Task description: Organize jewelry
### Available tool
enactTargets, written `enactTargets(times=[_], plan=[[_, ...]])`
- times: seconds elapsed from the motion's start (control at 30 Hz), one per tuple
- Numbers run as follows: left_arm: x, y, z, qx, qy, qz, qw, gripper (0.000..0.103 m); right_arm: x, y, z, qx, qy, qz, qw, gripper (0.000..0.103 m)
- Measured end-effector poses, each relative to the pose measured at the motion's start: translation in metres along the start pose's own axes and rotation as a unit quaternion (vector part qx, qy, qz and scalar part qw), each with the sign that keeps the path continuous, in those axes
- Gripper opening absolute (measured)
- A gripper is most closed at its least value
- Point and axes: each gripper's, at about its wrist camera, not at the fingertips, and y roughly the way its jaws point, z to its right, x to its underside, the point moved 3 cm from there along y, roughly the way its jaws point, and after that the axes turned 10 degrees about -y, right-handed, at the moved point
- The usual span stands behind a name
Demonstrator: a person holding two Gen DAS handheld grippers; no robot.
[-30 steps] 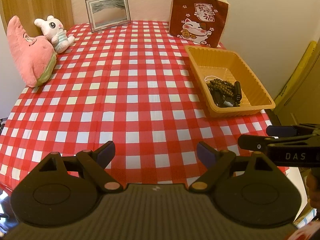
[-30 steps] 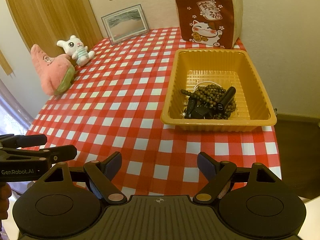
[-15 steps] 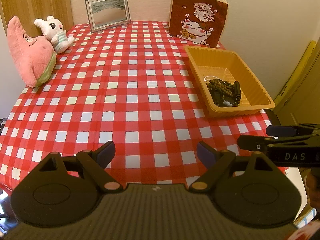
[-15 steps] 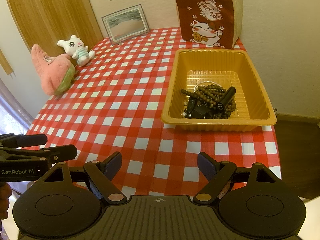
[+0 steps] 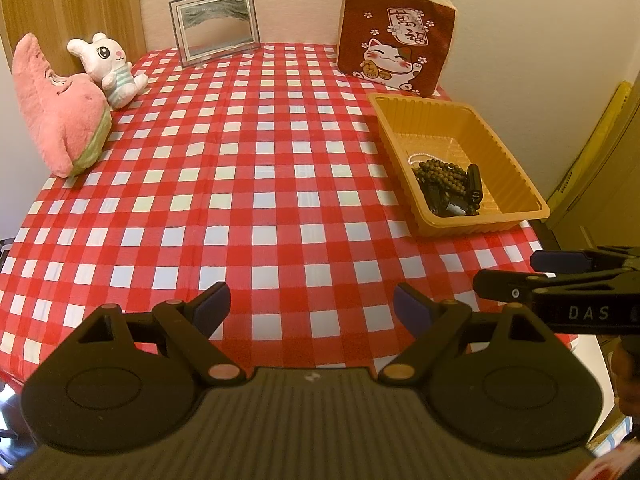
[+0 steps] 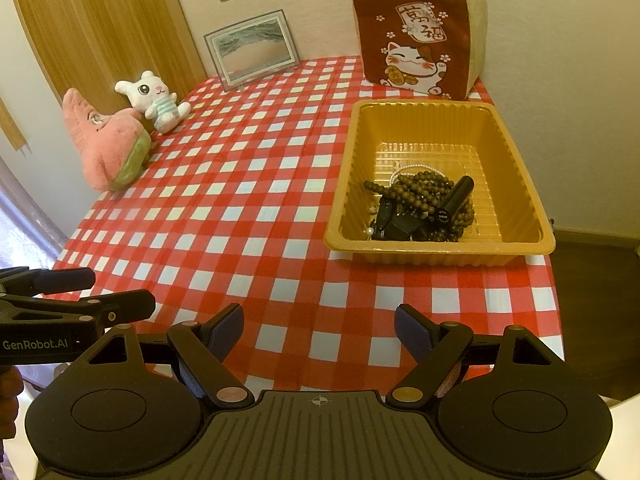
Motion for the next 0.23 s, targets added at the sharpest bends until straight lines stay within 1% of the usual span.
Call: enactTargets(times=[0.23], plan=[[-0.0063,0.0033,0.0034,0.003,0.002,0.002,1.0,0.087,-0.0014,0.0007,-0.0006,0.0,0.0,-0.001,1.0,0.082]])
